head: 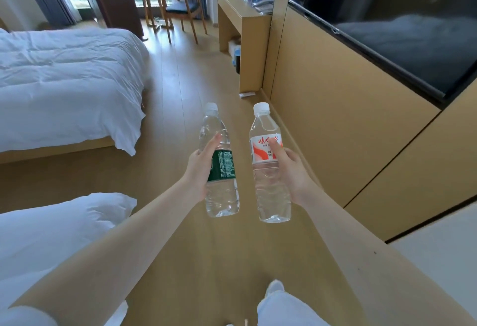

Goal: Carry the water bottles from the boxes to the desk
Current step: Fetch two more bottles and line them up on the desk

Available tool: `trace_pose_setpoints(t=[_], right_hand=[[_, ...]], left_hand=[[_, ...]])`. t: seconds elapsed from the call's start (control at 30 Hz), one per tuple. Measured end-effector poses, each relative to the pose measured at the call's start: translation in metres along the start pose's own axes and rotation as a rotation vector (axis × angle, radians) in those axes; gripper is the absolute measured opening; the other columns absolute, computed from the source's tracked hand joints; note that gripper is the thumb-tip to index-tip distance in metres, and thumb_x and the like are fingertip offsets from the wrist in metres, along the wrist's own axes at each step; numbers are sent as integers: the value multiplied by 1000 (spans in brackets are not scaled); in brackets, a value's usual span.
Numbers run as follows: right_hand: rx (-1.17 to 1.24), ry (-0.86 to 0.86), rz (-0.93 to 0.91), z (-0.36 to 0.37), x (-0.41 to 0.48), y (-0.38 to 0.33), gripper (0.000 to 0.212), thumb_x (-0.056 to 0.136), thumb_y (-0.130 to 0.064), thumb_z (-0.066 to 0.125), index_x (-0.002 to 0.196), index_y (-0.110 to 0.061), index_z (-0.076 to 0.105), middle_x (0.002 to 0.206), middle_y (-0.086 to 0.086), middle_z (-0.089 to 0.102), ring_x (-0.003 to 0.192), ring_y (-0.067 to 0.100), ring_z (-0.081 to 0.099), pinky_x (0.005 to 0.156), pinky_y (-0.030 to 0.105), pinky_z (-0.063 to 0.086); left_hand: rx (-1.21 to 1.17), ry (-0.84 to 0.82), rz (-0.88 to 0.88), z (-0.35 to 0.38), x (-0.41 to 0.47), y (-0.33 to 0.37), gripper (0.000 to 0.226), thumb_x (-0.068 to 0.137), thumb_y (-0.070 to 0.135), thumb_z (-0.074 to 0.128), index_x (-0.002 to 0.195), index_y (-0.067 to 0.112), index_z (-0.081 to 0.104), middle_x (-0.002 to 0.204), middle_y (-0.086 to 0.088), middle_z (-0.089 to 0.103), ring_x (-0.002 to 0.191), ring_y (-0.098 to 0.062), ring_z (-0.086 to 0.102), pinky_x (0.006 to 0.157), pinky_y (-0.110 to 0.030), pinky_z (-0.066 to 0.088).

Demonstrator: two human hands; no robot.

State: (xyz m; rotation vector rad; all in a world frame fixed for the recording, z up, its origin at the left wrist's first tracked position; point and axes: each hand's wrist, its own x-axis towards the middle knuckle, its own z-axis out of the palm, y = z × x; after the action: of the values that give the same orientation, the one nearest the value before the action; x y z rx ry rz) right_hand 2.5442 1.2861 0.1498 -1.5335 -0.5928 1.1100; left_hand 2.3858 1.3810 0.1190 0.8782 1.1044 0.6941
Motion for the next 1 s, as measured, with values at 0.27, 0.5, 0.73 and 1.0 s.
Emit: trace_pose_setpoints(t=[0.27, 0.5, 0.73, 1.0], right_hand=[[-30, -83, 3, 16, 117, -23, 52, 93, -49, 56, 115, -2, 59, 92, 5, 69, 71, 14, 65, 59, 25, 53], [-33, -160, 28, 20, 238, -62, 51, 93, -50, 54, 118, -6, 54, 100, 6, 65, 72, 14, 63, 49, 19, 48], [-5, -176, 32, 3, 348, -102, 45, 93, -49, 54, 110, -7, 56, 90, 4, 66, 66, 10, 64, 46, 18, 48], [-24, -186, 37, 11, 433, -122, 56, 93, -49, 54, 119, 0, 56, 97, 9, 64, 72, 16, 61, 47, 21, 49]], left_hand=[[-79, 37, -64, -8, 89, 31, 91, 56, 68, 76, 123, 8, 60, 110, -20, 68, 94, -38, 67, 91, -52, 52], [-55, 93, -94, 20, 183, 79, 110, 39, 70, 83, 127, 9, 58, 120, -23, 65, 107, -42, 64, 97, -60, 46], [19, 143, -70, 69, 273, 126, 104, 43, 72, 79, 125, 11, 57, 110, -18, 70, 99, -38, 69, 89, -55, 53], [-55, 162, -52, 80, 343, 157, 97, 53, 68, 78, 128, 10, 55, 113, -20, 68, 101, -41, 67, 84, -54, 55]])
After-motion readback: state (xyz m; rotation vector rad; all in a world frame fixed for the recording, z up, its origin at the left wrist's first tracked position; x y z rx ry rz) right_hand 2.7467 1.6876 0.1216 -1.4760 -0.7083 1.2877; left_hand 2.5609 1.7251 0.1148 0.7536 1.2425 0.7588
